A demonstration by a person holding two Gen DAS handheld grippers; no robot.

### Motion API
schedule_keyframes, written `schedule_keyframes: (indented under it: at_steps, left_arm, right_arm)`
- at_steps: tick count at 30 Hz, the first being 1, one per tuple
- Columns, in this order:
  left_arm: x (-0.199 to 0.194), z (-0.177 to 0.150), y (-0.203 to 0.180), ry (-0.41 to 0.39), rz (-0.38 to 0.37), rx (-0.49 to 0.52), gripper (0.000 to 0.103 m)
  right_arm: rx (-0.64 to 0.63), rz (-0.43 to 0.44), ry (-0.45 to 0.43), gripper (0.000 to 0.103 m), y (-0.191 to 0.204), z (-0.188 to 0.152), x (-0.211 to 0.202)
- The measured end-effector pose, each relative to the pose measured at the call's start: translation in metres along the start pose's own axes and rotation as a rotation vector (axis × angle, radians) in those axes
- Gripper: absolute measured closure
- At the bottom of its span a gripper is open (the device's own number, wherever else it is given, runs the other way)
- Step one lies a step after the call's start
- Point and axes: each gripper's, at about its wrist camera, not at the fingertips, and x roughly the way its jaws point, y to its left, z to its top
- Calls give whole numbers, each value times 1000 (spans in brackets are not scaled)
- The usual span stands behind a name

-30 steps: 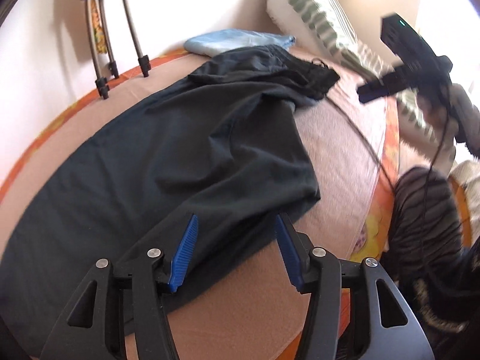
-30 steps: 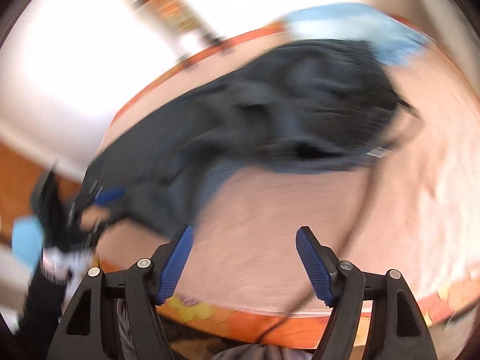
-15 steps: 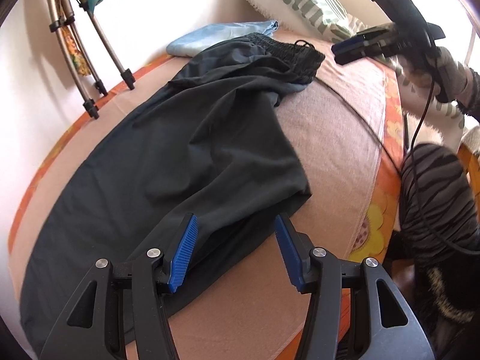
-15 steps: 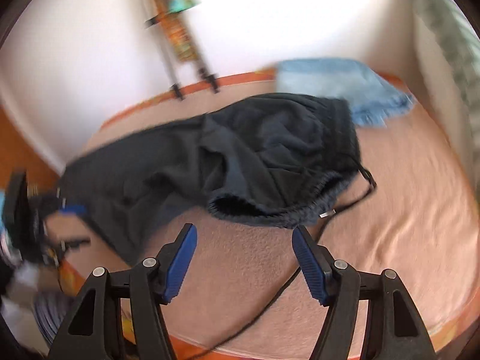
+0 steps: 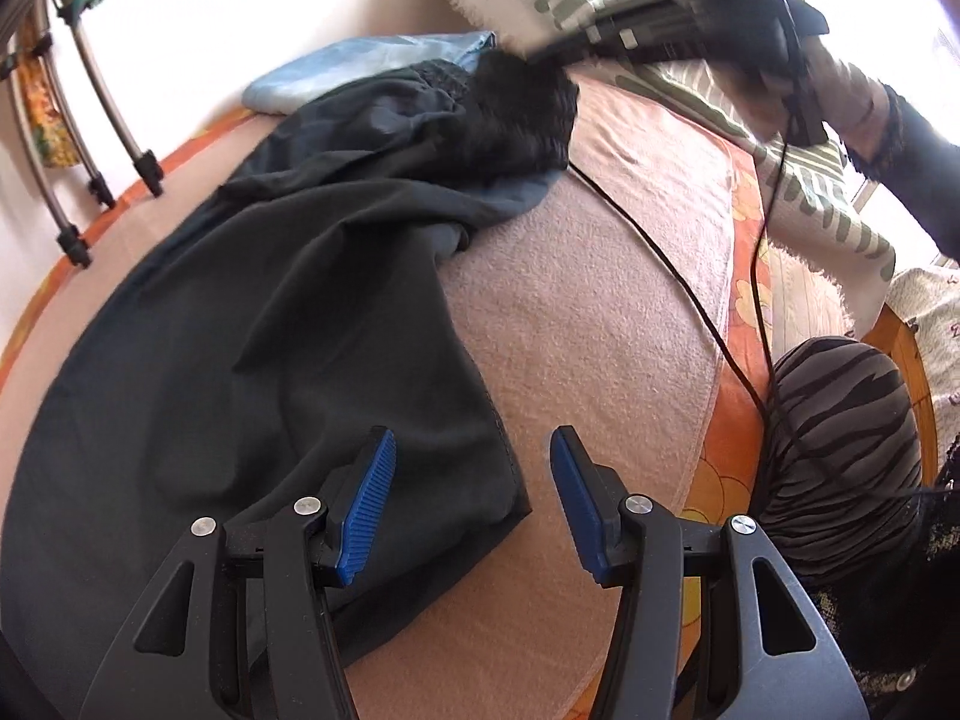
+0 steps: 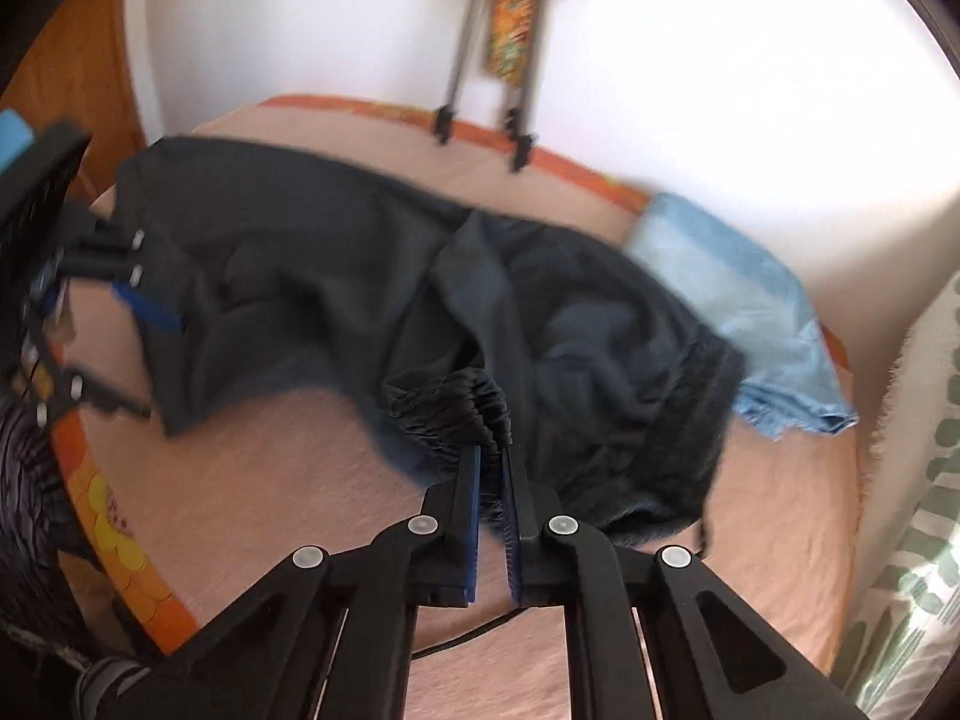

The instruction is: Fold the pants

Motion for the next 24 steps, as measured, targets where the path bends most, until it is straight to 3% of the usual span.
schedule_keyframes:
  at_steps: [8,12,17,18,19,20,24]
  left_arm:
    - [20,-9,-2,47,-27,6,50]
    - [22,-13,-6,49,-33,15,50]
    - [20,-14,-6,55,-37,23,50]
    - [20,-14,-6,55,-37,23,50]
    - [20,-14,-6,53,-34,24,50]
    - [20,-14,-7,50,-30,26,50]
    - [22,-14,-9,44,-27,34,50]
  right_arm:
    - [90,-190,-47,99,-89,44,16]
    - [170,-228,21,99,-128,47,52]
    - [339,-240,124,102,-170,18,90]
    - [365,-234,119,95,-176,11,87]
    - [421,-225,101,67,-182,1,79]
    - [489,-208,60,51,-186,-10,66]
    - [684,-92,2,50,-181,-59,27]
